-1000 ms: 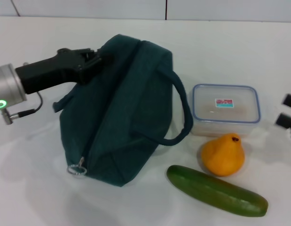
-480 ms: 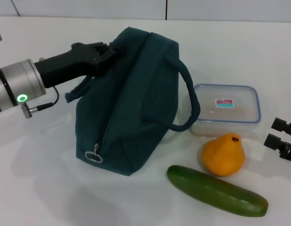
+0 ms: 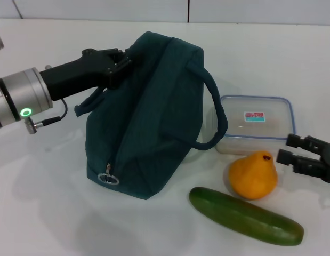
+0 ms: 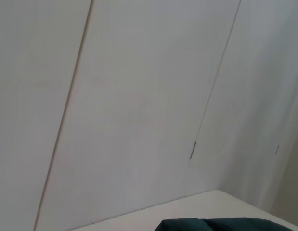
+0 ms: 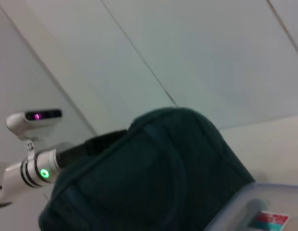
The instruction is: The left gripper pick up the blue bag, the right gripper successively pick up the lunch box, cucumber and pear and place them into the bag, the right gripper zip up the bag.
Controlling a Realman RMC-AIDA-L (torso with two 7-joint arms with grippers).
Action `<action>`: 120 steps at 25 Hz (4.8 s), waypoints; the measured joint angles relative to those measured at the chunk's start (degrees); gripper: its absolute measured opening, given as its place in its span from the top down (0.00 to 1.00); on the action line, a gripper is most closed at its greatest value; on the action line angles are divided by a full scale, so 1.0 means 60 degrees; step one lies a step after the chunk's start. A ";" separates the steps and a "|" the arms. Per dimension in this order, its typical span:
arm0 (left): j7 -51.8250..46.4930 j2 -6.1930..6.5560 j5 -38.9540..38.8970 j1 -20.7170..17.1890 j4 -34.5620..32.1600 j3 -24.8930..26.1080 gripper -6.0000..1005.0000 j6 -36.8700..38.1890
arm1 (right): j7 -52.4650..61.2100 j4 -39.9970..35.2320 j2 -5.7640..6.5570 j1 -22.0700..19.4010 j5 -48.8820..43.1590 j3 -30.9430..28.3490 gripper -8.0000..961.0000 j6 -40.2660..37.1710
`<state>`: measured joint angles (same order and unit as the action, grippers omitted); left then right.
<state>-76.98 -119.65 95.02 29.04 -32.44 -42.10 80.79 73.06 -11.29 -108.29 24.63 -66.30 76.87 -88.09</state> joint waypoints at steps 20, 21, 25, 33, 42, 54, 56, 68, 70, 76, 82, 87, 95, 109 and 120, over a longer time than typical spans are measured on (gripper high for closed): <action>0.0169 0.0006 -0.0003 -0.0062 0.0109 0.0010 0.88 0.0007 | 0.0475 -0.0470 -0.0154 -0.0691 -0.0136 -0.1305 0.12 0.0625; 0.0179 0.0004 -0.0003 -0.0047 0.0110 0.0009 0.88 0.0006 | 0.0492 -0.0469 -0.0201 -0.0774 -0.0133 -0.1519 0.12 0.0613; 0.0467 -0.0001 -0.0010 0.0035 0.0213 0.0011 0.88 -0.0004 | 0.0897 -0.0394 -0.0534 -0.1109 -0.0131 -0.2618 0.12 0.0637; 0.0938 0.0008 -0.0038 0.0143 0.0232 -0.0096 0.88 0.0049 | 0.2810 0.0192 -0.0949 -0.0679 -0.0138 -0.3280 0.13 0.1724; 0.1789 -0.0002 -0.0049 0.0067 0.0300 -0.0202 0.88 0.0116 | 0.4591 0.0863 -0.1262 -0.0105 0.0120 -0.3289 0.14 0.2303; 0.2451 -0.0009 -0.0039 0.0123 0.0465 -0.0348 0.88 0.0116 | 0.4830 0.2394 -0.1317 0.0848 0.1327 -0.3393 0.15 0.2274; 0.2522 -0.0010 -0.0030 0.0140 0.0467 -0.0384 0.88 0.0117 | 0.4904 0.2584 -0.1316 0.1103 0.1323 -0.3506 0.16 0.2379; 0.2997 -0.0023 -0.0039 0.0157 0.0585 -0.0486 0.88 0.0071 | 0.4961 0.2837 -0.1316 0.1878 0.1273 -0.3774 0.17 0.2830; 0.3017 -0.0023 -0.0042 0.0163 0.0585 -0.0483 0.88 0.0068 | 0.4935 0.2840 -0.1316 0.1925 0.1260 -0.3773 0.17 0.2857; 0.3027 -0.0024 -0.0046 0.0171 0.0567 -0.0446 0.88 0.0066 | 0.4868 0.2853 -0.1316 0.1933 0.1232 -0.3773 0.18 0.2923; 0.3030 -0.0024 -0.0046 0.0210 0.0542 -0.0459 0.88 0.0006 | 0.4773 0.2863 -0.1316 0.1820 0.1243 -0.3773 0.24 0.2960; 0.3031 -0.0019 -0.0046 0.0259 0.0581 -0.0473 0.88 -0.0005 | 0.4621 0.2863 -0.1316 0.1768 0.1261 -0.3774 0.39 0.2965; 0.3030 -0.0011 -0.0046 0.0259 0.0599 -0.0479 0.88 -0.0005 | 0.4062 0.2816 -0.1316 0.1750 0.1276 -0.3777 0.67 0.2808; 0.2816 -0.0017 -0.0488 0.0132 0.0602 -0.0483 0.88 0.0098 | 0.1967 0.2976 -0.1317 0.1468 0.1264 -0.4526 0.80 0.2165; 0.2845 -0.0044 -0.0522 0.0065 0.0610 -0.0483 0.88 0.0308 | 0.1490 0.2352 -0.1330 0.1012 0.1275 -0.4525 0.87 0.1636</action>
<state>-59.91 -119.92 91.89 29.43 -28.77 -45.00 82.64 82.00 2.82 -116.27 30.70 -58.66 49.72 -78.28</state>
